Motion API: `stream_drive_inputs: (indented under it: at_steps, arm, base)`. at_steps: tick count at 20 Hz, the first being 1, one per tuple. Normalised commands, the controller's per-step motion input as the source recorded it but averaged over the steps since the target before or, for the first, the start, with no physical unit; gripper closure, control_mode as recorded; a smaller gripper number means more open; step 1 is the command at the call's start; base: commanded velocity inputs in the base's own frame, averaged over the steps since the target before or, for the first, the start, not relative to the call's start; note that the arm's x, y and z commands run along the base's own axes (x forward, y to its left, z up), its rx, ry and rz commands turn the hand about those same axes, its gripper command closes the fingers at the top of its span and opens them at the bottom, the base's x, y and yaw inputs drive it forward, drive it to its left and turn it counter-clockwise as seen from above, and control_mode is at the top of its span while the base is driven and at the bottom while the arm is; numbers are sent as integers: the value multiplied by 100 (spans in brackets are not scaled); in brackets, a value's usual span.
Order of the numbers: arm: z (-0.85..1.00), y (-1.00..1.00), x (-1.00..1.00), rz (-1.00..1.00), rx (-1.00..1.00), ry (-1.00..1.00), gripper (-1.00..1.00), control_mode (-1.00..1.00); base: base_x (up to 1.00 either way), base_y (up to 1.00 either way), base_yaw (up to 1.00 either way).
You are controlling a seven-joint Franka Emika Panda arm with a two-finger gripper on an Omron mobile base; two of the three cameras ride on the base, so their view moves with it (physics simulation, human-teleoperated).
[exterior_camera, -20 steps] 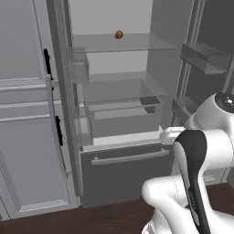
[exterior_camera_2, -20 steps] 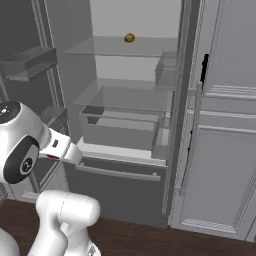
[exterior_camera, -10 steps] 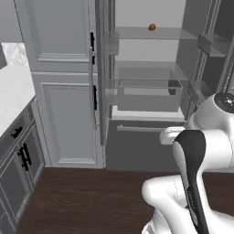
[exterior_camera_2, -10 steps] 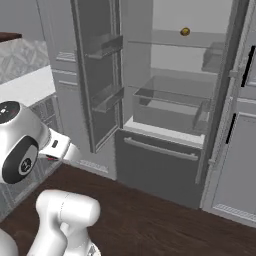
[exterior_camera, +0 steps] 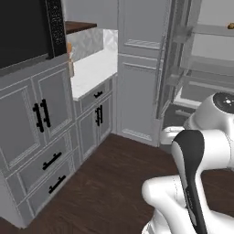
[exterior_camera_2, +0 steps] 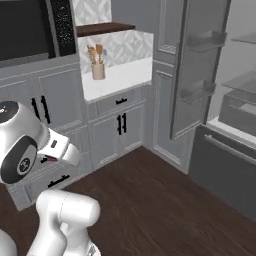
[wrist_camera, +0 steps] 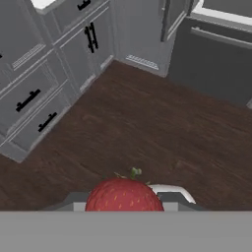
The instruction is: Take the strawberry from the fridge and place it on top of the pancake, located on the dining counter.
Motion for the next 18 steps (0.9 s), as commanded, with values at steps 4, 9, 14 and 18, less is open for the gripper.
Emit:
stream_drive_inputs:
  at_steps: [4, 9, 14, 18]
  arm:
    - [0, 0, 0, 0, 0, 0, 100, 100]
    - [0, 0, 0, 0, 0, 0, 100, 100]
    - [0, 0, 0, 0, 0, 0, 100, 100]
    - [0, 0, 0, 0, 0, 0, 100, 100]
  base:
    - [-91, 14, 74]
    - [-73, 43, 78]
    - [-48, 73, 78]
    - [-20, 79, 73]
